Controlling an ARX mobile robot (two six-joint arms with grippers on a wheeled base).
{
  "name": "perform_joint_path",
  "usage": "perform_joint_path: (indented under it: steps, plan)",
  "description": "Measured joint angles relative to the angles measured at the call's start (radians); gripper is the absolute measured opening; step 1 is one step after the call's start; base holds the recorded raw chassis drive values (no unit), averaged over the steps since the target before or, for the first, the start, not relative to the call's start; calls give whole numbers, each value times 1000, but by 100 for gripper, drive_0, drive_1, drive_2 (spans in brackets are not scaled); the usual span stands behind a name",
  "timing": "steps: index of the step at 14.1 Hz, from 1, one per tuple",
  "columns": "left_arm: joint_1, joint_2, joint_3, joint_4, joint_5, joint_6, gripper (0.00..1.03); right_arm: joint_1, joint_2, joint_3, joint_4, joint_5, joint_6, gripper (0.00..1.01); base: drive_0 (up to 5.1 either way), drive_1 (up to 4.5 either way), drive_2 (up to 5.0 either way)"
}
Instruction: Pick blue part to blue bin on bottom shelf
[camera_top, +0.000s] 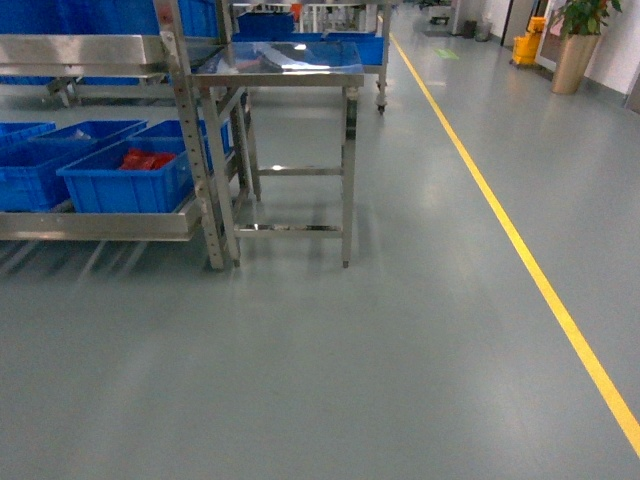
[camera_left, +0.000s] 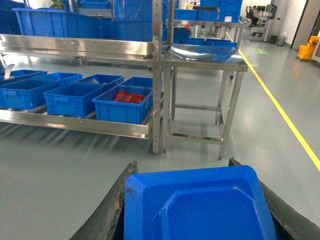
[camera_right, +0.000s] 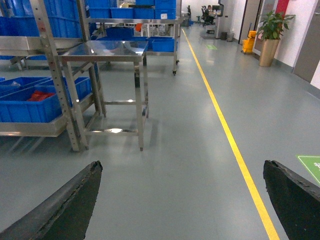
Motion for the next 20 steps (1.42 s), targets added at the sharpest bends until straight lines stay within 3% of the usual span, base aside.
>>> perform_joint_path:
  steps: [20]
  plan:
    - [0,0,0,0,0,0,43,0,0,0,3,0,0,98,-6,426,-438]
